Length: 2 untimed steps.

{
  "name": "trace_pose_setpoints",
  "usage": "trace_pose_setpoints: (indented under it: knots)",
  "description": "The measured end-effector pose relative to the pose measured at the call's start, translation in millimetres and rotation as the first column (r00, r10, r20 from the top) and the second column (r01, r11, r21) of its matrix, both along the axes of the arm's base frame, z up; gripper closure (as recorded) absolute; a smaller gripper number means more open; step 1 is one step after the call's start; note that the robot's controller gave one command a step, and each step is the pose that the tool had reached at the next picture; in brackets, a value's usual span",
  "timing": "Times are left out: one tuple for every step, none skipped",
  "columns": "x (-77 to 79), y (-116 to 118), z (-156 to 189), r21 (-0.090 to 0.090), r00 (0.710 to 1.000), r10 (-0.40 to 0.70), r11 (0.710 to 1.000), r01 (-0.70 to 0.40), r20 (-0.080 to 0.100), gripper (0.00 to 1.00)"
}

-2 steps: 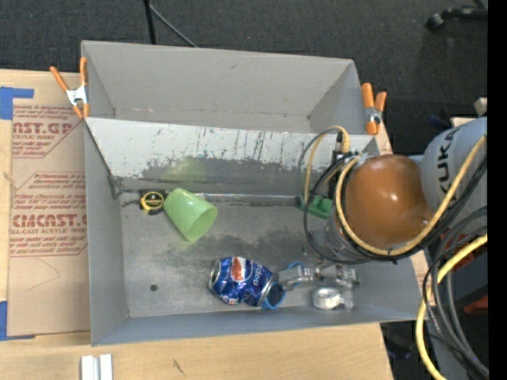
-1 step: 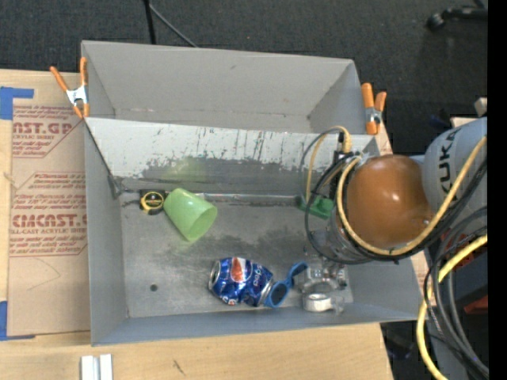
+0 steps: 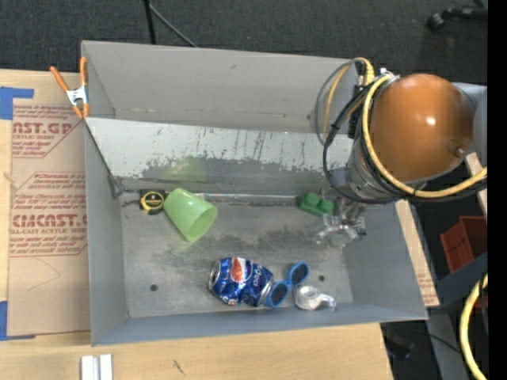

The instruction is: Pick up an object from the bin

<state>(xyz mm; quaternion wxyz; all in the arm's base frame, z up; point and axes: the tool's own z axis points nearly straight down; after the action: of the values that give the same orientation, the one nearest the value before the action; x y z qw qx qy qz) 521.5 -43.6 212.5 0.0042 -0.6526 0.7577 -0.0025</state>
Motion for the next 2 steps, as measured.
trace_pose_setpoints:
  knots:
    - [31.5, 14.4, -37.8, 0.002, 0.988, -0.154, 0.988, 0.154, -0.009, 1.00]
    - [31.6, 13.7, -37.2, 0.002, 0.988, -0.155, 0.988, 0.155, -0.009, 0.00]
